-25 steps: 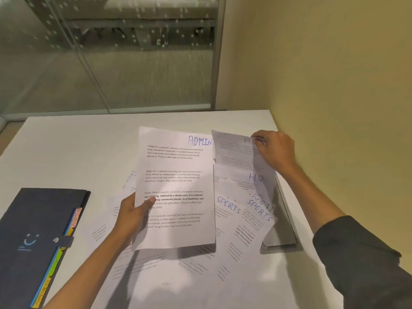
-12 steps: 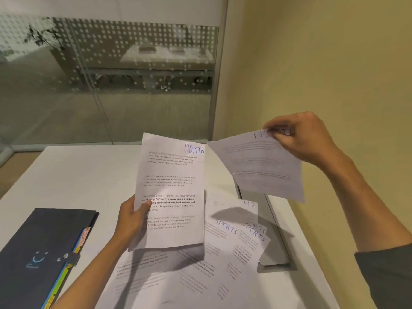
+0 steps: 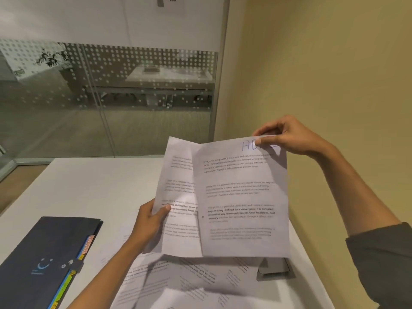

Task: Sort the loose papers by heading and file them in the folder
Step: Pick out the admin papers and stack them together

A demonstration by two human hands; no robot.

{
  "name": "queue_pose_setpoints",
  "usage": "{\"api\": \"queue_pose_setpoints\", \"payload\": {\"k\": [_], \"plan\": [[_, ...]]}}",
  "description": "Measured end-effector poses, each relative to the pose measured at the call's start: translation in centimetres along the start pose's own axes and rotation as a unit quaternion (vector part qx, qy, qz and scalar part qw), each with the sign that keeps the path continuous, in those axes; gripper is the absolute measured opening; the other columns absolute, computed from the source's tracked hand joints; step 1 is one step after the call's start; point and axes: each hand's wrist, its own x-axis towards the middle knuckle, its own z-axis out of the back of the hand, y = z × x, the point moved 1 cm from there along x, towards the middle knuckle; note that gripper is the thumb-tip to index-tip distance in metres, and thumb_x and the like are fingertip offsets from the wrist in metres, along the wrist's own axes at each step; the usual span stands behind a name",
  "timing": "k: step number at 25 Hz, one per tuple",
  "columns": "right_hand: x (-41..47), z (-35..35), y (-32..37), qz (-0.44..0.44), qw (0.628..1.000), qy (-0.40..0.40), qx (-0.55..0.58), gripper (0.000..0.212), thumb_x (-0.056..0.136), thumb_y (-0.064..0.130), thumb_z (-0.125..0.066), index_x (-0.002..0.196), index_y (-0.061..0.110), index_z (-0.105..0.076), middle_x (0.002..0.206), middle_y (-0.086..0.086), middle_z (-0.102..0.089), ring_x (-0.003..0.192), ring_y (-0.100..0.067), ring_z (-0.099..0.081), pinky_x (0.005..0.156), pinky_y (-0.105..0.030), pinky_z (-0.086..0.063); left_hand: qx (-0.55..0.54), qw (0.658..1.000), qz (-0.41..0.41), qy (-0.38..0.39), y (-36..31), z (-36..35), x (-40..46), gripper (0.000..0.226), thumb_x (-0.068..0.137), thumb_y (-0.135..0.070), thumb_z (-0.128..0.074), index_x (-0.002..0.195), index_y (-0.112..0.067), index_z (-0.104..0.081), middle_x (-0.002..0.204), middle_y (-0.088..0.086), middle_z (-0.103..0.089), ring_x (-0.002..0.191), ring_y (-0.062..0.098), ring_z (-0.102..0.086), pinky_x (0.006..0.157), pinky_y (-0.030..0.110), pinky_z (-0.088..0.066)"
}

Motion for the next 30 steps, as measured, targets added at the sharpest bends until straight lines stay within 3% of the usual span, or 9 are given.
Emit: {"api": "queue_pose_setpoints", "payload": {"k": [7, 11, 14, 16, 20, 23, 25, 28, 30], "plan": [[2.1, -3.6, -4.5, -0.069, 0.987, -0.07, 0.126, 0.002, 0.083, 0.01, -0.076, 0.084, 0.009, -0.074, 0.089, -0.001, -0.073, 0.078, -0.008, -0.064, 0.076, -0.019, -0.047, -0.077, 0.995, 0.039, 0.044, -1.2, -2.4, -1.6, 0.013, 0.092, 0.001, -0.055, 0.093, -0.004, -0.067, 0.078, 0.005, -0.076, 0.068, 0.018, -0.073, 0.053, 0.025, -0.055], [2.5, -5.7, -6.2, -0.067, 0.975, -0.083, 0.196, 0.007, 0.083, 0.004, -0.075, 0.083, 0.009, -0.069, 0.094, -0.007, -0.07, 0.081, -0.014, -0.065, 0.079, -0.022, -0.051, -0.086, 0.992, 0.077, 0.05, -0.7, -2.5, -1.6, 0.015, 0.093, -0.003, -0.055, 0.103, -0.005, -0.067, 0.099, 0.017, -0.074, 0.09, 0.035, -0.071, 0.073, 0.043, -0.059], [3.0, -6.9, -7.0, -0.072, 0.959, -0.114, 0.247, 0.015, 0.078, 0.001, -0.078, 0.078, 0.013, -0.069, 0.082, -0.008, -0.071, 0.078, -0.023, -0.064, 0.085, -0.039, -0.052, -0.101, 0.989, 0.098, 0.053, 0.0, -2.4, -1.6, 0.029, 0.098, -0.034, -0.052, 0.11, -0.015, -0.07, 0.107, 0.01, -0.073, 0.101, 0.033, -0.069, 0.09, 0.05, -0.052], [3.1, -7.7, -7.1, -0.078, 0.954, -0.152, 0.245, 0.017, 0.076, 0.003, -0.081, 0.081, 0.015, -0.069, 0.083, -0.006, -0.07, 0.081, -0.02, -0.064, 0.084, -0.034, -0.052, -0.102, 0.988, 0.104, 0.052, 0.1, -2.5, -1.6, 0.041, 0.095, -0.052, -0.048, 0.113, -0.022, -0.07, 0.109, 0.003, -0.073, 0.101, 0.024, -0.07, 0.092, 0.046, -0.051], [2.9, -8.6, -6.4, -0.083, 0.939, -0.187, 0.276, 0.031, 0.075, 0.008, -0.082, 0.102, 0.013, -0.068, 0.089, -0.006, -0.072, 0.077, -0.013, -0.067, 0.069, -0.024, -0.054, -0.076, 0.994, 0.066, 0.049, 0.0, -3.0, -1.6, 0.018, 0.092, -0.015, -0.061, 0.108, -0.011, -0.067, 0.102, 0.012, -0.074, 0.09, 0.029, -0.072, 0.084, 0.046, -0.056], [1.8, -9.5, -6.9, -0.133, 0.898, -0.192, 0.373, 0.041, 0.081, 0.023, -0.079, 0.117, 0.014, -0.063, 0.101, -0.008, -0.072, 0.069, -0.011, -0.068, 0.073, -0.029, -0.055, -0.085, 0.994, 0.06, 0.037, 0.2, -2.6, -1.3, 0.018, 0.093, -0.01, -0.059, 0.11, -0.01, -0.065, 0.1, 0.01, -0.075, 0.093, 0.031, -0.071, 0.08, 0.042, -0.058], [0.1, -11.2, -7.8, -0.169, 0.881, -0.132, 0.421, 0.043, 0.081, 0.036, -0.075, 0.118, 0.017, -0.063, 0.109, -0.001, -0.069, 0.07, -0.005, -0.063, 0.074, -0.028, -0.046, -0.108, 0.991, 0.072, 0.029, 0.6, -2.0, -1.0, 0.019, 0.094, -0.01, -0.057, 0.112, -0.011, -0.064, 0.102, 0.008, -0.075, 0.093, 0.028, -0.072, 0.077, 0.038, -0.059], [-3.0, -15.0, -8.8, -0.182, 0.866, -0.064, 0.462, 0.028, 0.09, 0.021, -0.066, 0.116, 0.011, -0.066, 0.113, -0.003, -0.072, 0.096, -0.015, -0.068, 0.082, -0.03, -0.052, -0.101, 0.991, 0.081, 0.027, 1.2, -1.6, -0.9, 0.019, 0.097, -0.013, -0.054, 0.113, -0.014, -0.063, 0.103, 0.006, -0.075, 0.094, 0.025, -0.072, 0.08, 0.039, -0.058], [-4.1, -17.2, -9.0, -0.181, 0.874, -0.076, 0.444, 0.026, 0.092, 0.01, -0.064, 0.116, 0.002, -0.068, 0.111, -0.011, -0.073, 0.098, -0.025, -0.072, 0.087, -0.037, -0.057, -0.077, 0.992, 0.091, 0.036, 1.9, -1.4, -0.8, 0.02, 0.098, -0.015, -0.051, 0.115, -0.014, -0.064, 0.104, 0.006, -0.074, 0.095, 0.026, -0.071, 0.083, 0.042, -0.055]]}}
